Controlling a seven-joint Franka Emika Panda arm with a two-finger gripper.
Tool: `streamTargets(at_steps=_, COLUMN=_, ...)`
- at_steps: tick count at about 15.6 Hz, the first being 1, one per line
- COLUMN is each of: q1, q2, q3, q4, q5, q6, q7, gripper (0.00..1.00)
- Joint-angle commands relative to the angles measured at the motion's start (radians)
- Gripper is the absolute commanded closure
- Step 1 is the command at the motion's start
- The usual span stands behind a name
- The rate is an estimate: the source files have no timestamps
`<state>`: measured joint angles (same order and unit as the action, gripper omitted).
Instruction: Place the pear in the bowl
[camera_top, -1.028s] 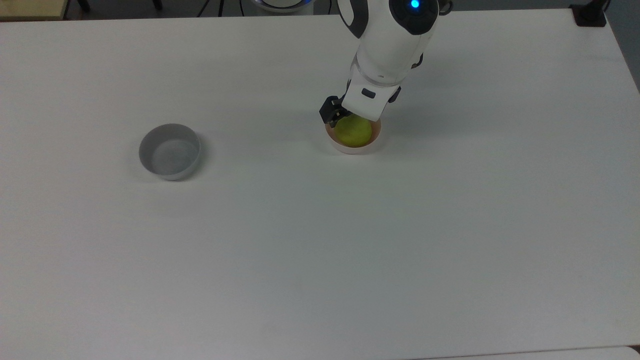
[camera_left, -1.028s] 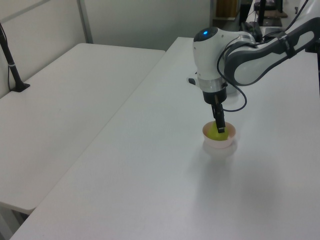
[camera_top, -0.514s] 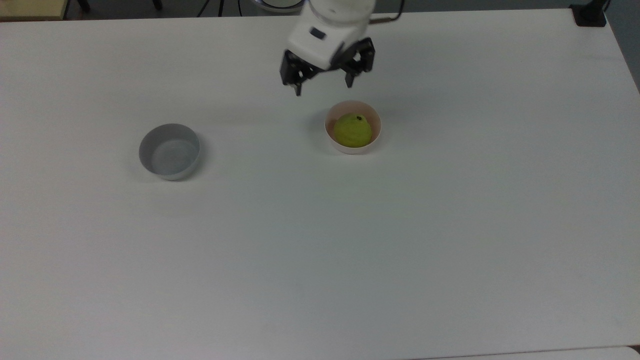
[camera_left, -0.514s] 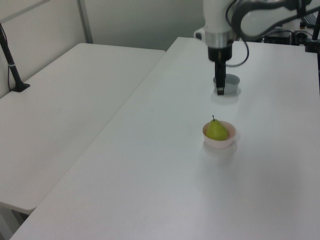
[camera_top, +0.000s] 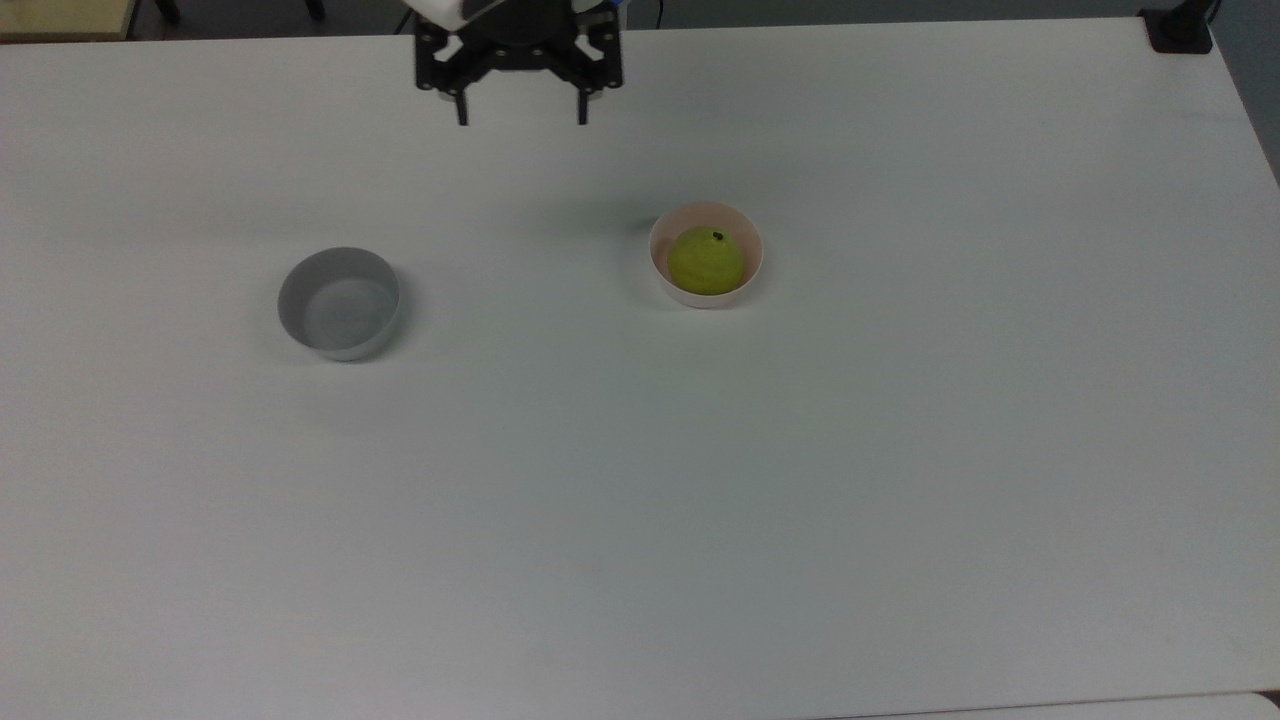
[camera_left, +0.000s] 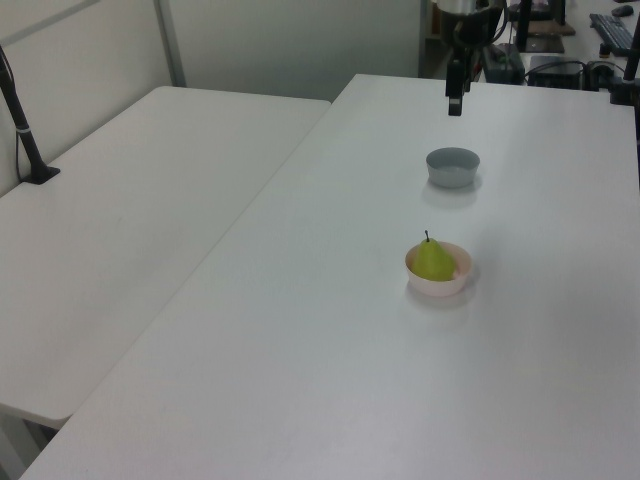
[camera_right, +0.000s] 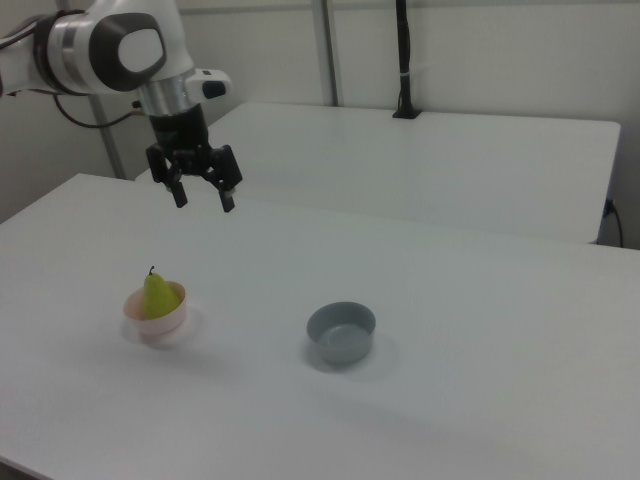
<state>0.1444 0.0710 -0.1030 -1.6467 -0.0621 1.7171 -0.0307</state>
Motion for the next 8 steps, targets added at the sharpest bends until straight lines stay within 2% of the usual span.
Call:
streamTargets(at_steps=1, q1=-0.048, q2=-0.01, q3=-0.001, q4=0.004, q5=-0.005, q6=-0.017, q7=0.025, gripper=0.0)
streamTargets(at_steps=6, q1=-0.048, q2=-0.013, q3=-0.021, q4=0.004, q5=-0.001, q6=-0.027, q7=0.028, gripper=0.0)
streamTargets(at_steps=8, q1=-0.042, q2=-0.025, q3=-0.049, q4=0.004, q5=-0.001, q6=-0.022, q7=0.028, gripper=0.0)
